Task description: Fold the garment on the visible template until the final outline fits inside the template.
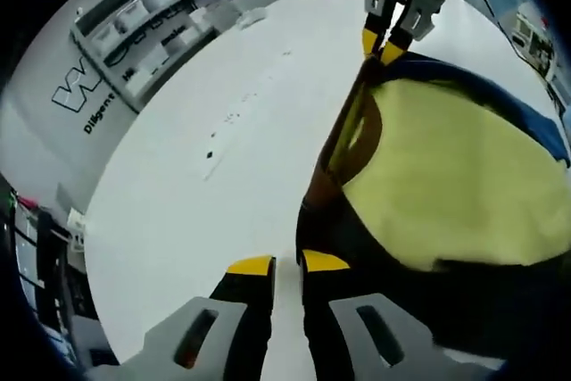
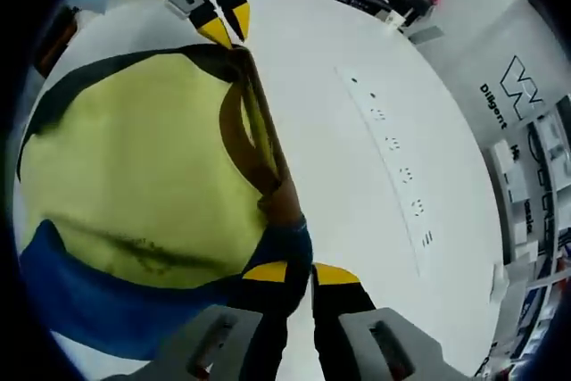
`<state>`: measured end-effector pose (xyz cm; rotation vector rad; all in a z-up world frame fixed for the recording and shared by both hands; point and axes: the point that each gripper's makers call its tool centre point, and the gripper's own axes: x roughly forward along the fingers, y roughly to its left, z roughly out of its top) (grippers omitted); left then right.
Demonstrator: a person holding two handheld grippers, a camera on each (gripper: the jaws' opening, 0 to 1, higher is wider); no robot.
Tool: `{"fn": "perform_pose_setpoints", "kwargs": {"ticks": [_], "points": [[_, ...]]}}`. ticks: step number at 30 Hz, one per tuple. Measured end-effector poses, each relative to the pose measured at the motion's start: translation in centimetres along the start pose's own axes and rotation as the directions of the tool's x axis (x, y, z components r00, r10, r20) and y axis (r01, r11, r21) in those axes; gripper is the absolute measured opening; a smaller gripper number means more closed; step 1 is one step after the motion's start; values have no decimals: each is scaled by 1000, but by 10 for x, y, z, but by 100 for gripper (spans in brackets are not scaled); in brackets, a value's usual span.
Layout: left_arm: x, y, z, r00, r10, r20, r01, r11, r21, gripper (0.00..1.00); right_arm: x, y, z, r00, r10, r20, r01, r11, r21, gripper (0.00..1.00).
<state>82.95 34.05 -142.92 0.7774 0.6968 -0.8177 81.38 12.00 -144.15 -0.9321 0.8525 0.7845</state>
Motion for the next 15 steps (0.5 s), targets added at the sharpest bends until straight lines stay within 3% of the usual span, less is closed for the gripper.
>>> {"fn": "perform_pose_setpoints", "kwargs": {"ticks": [5, 8, 15], "points": [[-6, 7, -1, 1000, 14, 14, -14, 999, -38, 17, -3, -4, 1, 1000, -15, 12, 15, 1000, 8, 7], [-11, 13, -5, 999, 45, 9, -44, 998, -47, 11, -5, -8, -1, 999, -36, 9, 36, 999, 9, 6], [-22, 14, -5, 997, 57, 54, -49, 988, -149, 11, -16, -13, 3, 996, -66, 52, 64, 997, 35, 4]]}}
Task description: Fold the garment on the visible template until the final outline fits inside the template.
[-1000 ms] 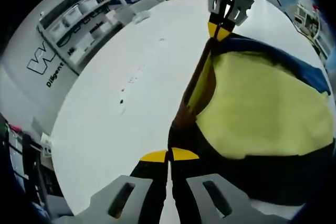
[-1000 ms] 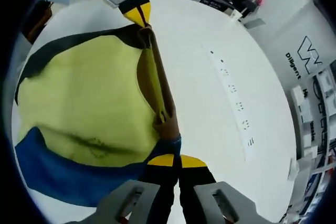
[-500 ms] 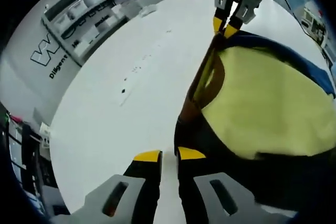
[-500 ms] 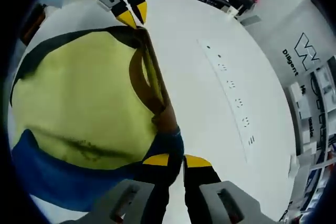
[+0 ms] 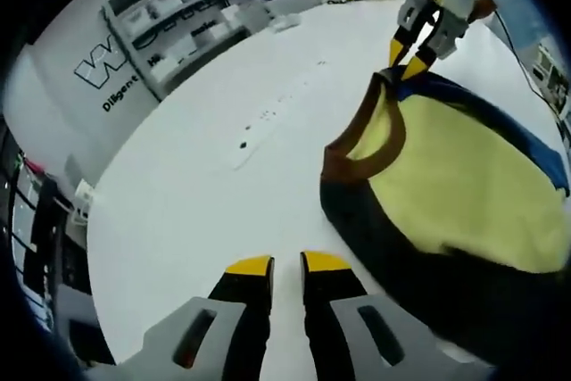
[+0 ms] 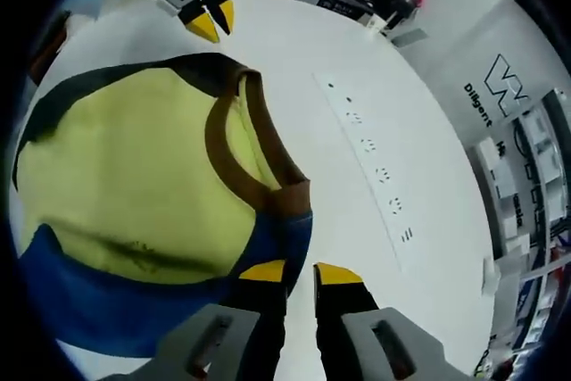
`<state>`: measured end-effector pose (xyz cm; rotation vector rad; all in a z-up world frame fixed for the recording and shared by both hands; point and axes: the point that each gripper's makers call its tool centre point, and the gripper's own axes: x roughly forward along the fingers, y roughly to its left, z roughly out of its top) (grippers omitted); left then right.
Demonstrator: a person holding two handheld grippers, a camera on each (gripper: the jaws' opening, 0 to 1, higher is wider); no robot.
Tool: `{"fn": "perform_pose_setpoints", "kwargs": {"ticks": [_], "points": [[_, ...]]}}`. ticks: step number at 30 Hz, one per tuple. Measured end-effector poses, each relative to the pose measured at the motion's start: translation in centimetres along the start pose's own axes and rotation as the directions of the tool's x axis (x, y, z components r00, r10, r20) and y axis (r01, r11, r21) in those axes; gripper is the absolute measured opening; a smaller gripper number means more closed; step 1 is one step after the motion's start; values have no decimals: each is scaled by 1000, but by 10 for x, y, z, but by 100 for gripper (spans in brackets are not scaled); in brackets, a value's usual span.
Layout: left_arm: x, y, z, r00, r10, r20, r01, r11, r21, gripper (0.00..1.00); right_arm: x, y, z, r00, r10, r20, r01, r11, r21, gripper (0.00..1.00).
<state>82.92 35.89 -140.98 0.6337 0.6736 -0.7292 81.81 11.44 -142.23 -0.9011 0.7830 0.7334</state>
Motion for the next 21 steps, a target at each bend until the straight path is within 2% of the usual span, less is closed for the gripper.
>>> {"fn": "perform_pose_setpoints", "kwargs": {"ticks": [1, 7, 13, 21], "points": [[-2, -1, 2, 1000, 0, 15, 0, 1000, -23, 11, -1, -2, 1, 1000, -10, 4, 10, 1000, 1, 4], [-9, -3, 7, 999, -1, 37, 2, 1000, -20, 11, -10, -6, 3, 999, -22, 29, 21, 999, 30, 1], [-23, -6, 17, 996, 9, 85, -4, 999, -53, 11, -21, 0, 7, 998, -17, 66, 12, 997, 82, 0], [-37, -11, 12, 994, 20, 107, -8, 994, -112, 11, -33, 12, -2, 997, -14, 72, 6, 994, 110, 0]]}}
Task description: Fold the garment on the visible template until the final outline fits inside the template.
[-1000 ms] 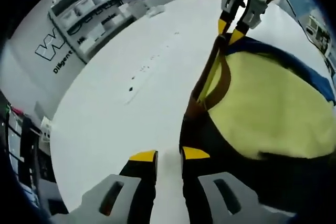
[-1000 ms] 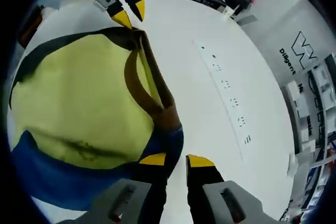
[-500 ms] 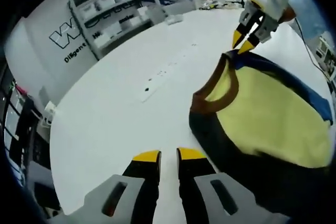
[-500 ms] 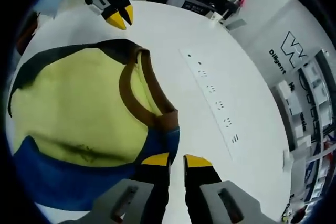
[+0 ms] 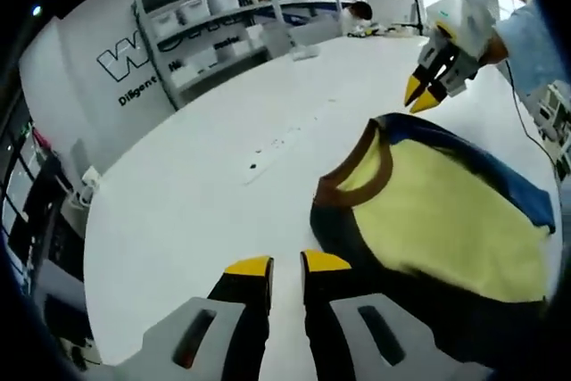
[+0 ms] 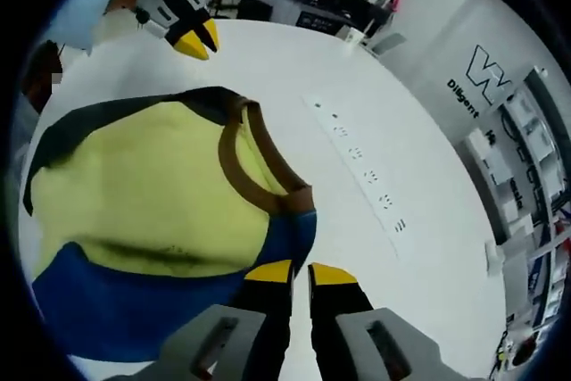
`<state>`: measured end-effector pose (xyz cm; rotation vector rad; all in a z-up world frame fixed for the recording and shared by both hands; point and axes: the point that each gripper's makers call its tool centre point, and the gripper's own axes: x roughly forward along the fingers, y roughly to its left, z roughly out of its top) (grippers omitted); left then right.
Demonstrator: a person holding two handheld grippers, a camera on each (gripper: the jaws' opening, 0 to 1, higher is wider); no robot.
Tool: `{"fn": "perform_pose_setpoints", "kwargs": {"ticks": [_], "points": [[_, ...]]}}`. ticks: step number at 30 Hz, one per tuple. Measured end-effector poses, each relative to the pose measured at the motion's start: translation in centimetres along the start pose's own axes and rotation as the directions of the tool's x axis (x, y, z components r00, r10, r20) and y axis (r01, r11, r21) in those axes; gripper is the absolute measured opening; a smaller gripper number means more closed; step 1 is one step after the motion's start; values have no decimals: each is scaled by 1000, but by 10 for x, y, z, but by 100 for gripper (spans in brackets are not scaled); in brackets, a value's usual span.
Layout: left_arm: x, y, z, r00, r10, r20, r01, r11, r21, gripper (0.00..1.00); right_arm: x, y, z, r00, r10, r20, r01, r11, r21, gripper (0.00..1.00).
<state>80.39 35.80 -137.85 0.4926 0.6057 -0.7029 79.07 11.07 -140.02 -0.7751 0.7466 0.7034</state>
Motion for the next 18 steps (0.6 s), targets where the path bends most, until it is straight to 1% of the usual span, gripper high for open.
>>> {"fn": "perform_pose_setpoints", "kwargs": {"ticks": [6, 12, 18], "points": [[-9, -2, -4, 1000, 6, -1, -6, 1000, -10, 11, -9, 8, -2, 1000, 4, 6, -4, 1000, 4, 0], [-20, -4, -3, 1000, 12, 0, -12, 1000, -9, 12, -18, 13, 0, 1000, 5, 15, -5, 1000, 15, 0], [-33, -13, -3, 1000, 7, 16, -7, 1000, -3, 13, -28, 26, 2, 999, 21, 31, -22, 999, 31, 3]]}}
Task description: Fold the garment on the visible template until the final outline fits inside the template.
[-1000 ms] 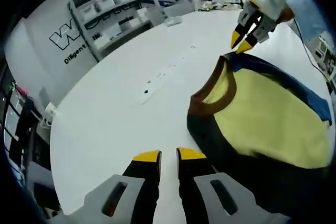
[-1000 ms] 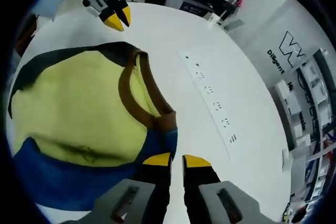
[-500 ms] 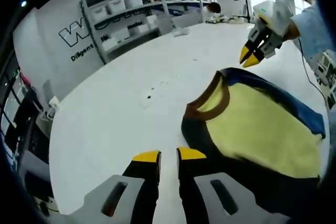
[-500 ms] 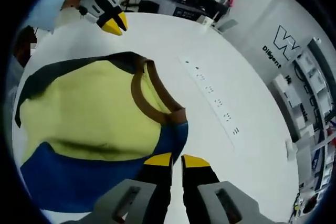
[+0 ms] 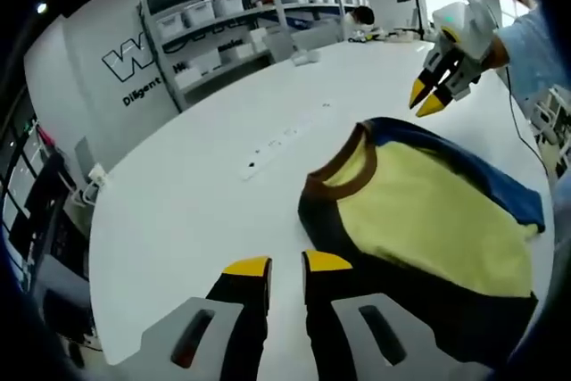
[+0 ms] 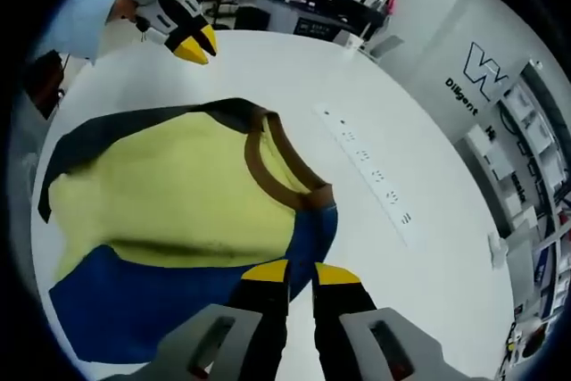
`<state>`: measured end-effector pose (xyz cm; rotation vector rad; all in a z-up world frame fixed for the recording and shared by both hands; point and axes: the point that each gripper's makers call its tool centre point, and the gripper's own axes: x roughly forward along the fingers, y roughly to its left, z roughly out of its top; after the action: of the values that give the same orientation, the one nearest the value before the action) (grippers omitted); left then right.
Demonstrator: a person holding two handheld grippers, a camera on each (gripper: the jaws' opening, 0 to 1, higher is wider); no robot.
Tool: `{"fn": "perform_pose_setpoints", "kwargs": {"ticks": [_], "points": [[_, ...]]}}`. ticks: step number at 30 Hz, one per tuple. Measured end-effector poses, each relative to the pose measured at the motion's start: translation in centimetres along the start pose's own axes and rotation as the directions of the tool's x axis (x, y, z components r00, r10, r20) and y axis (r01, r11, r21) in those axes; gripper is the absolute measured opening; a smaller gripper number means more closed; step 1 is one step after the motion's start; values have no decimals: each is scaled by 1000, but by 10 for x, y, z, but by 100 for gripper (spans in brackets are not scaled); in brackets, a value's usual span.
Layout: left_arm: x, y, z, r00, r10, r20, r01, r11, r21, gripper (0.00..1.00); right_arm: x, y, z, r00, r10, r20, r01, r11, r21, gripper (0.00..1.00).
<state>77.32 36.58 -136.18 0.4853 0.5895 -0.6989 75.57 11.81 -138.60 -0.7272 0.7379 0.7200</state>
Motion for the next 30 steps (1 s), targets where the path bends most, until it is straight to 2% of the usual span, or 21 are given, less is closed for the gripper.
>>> {"fn": "perform_pose_setpoints", "kwargs": {"ticks": [13, 16, 20, 30], "points": [[-24, -18, -4, 1000, -6, 21, 6, 1000, -7, 14, -22, 24, 1, 999, 18, 28, -19, 1000, 9, 4], [-30, -27, -2, 998, -38, 40, 39, 999, -28, 18, -29, 31, 5, 999, 32, 44, -33, 999, 26, 8], [-38, -39, 0, 992, -87, 95, 92, 994, -58, 22, -36, 44, 7, 995, 71, 65, -74, 996, 43, 14], [-56, -61, -3, 977, -159, 144, 173, 981, -90, 31, -50, 70, 6, 982, 145, 118, -161, 978, 130, 30]]}}
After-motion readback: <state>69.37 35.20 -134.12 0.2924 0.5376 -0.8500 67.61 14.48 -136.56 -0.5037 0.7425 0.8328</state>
